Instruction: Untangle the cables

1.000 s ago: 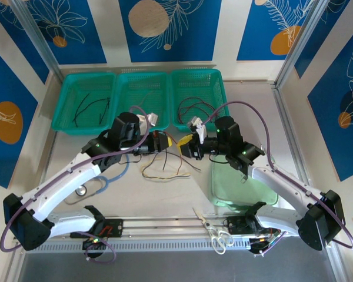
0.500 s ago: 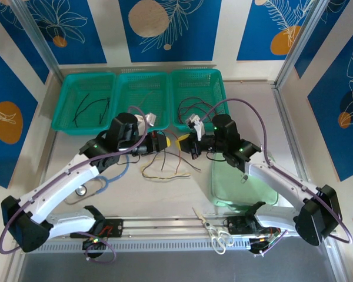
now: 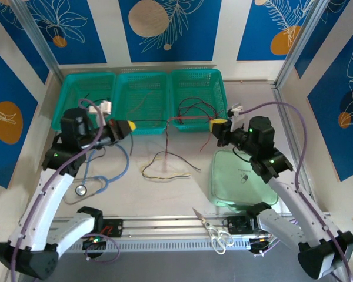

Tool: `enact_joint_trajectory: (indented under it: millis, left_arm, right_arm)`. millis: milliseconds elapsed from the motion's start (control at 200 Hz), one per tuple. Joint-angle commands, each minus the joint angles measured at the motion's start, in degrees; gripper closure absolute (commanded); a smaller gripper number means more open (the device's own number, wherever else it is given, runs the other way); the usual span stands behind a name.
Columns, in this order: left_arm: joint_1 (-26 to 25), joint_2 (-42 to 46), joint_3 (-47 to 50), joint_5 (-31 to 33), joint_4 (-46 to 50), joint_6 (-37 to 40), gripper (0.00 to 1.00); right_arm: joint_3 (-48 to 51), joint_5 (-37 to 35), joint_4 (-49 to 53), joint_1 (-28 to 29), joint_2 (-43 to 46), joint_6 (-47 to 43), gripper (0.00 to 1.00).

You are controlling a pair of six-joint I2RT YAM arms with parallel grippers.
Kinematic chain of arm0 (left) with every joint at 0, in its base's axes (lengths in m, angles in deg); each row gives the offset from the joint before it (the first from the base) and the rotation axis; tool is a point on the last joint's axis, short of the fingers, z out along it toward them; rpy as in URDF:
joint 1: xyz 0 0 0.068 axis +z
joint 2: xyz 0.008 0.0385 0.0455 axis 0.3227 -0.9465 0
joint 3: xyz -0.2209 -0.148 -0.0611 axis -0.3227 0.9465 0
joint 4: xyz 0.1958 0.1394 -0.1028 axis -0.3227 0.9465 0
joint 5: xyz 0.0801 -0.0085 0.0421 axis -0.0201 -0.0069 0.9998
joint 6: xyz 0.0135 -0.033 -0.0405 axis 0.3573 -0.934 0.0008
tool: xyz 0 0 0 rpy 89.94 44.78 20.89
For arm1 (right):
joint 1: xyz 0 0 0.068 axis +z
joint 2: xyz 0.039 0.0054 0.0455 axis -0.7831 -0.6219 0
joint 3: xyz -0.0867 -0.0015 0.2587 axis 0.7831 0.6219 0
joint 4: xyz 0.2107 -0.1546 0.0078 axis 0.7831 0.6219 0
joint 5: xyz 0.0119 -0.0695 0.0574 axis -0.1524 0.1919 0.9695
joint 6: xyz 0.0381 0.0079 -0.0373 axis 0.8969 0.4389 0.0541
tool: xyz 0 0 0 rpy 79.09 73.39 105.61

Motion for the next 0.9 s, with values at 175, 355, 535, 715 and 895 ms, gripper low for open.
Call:
enact_joint_trajectory:
  millis: [175,355,535,715,895]
  left_arm:
    - [17.1,-3.2,-1.1,-10.7,3.3,2.5,1.0]
    - [24.9,-3.4,-2.3,-5.1,5.3,4.4,1.0]
    - [28.5,-1.1,-3.5,2.4,6.2,4.6,1.0]
    - [29.3,1.5,-3.7,7.2,6.5,3.6,1.0]
    - [29.5,2.7,-2.3,7.6,4.5,2.5,1.0]
  right_arm:
    - [0.4,-5.9,7.8,-14.2,5.8,6.2,1.0]
    - [-1.6,-10.2,11.4,-20.9,6.6,9.9,1.0]
    - [-2.8,-18.7,13.2,-23.0,7.9,11.7,1.0]
    - [-3.4,-23.9,14.2,-23.3,9.6,11.5,1.0]
    - [-3.8,-26.9,14.2,-23.4,11.1,9.6,1.0]
